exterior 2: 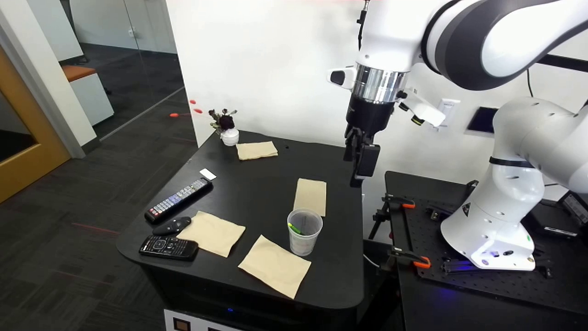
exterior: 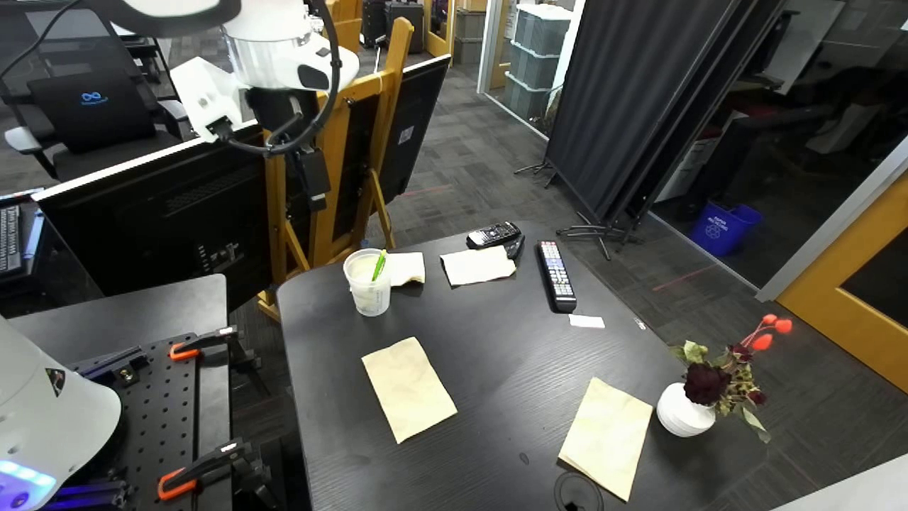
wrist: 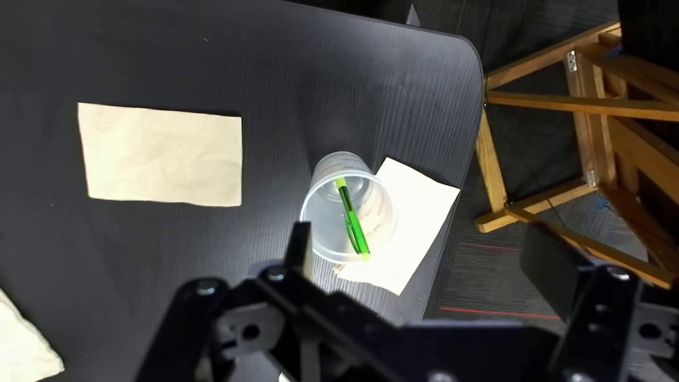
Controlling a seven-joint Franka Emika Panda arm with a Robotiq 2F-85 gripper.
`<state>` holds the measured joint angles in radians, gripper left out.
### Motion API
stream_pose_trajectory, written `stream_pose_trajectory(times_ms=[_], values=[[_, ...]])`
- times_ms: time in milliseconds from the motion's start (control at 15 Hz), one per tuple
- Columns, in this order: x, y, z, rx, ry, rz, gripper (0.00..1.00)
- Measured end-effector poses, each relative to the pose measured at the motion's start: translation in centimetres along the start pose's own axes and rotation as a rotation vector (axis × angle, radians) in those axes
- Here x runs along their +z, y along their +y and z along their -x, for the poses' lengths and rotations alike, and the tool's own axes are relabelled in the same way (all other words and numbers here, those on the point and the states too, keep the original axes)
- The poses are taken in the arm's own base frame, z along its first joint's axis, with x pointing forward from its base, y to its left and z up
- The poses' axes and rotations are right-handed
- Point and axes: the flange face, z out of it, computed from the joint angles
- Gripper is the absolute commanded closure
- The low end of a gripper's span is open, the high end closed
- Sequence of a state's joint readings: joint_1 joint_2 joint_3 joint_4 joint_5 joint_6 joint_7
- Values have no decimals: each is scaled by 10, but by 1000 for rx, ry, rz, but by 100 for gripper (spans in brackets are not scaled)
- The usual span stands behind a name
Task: Remove the pen from the cup.
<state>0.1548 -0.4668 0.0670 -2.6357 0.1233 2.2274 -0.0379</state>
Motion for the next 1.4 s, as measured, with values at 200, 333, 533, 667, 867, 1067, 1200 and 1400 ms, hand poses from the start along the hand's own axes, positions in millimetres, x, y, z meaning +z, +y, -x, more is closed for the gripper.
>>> stream_pose_trajectory(times_ms=[200,333,533,667,867,1067,1200,1400], values=[[2,0,-1,-1,-4,1,0],[8,-1,-1,-3,-14,2,0],[20,-3,-5,-16,-21,5,0],[29,-4,-9,-36,-5,8,0],[43,-6,-14,-61,51,14,0],[58,-3,-16,-71,112,21,0],[68,0,-17,-69,136,24,0],[83,4,-18,-70,138,25,0]])
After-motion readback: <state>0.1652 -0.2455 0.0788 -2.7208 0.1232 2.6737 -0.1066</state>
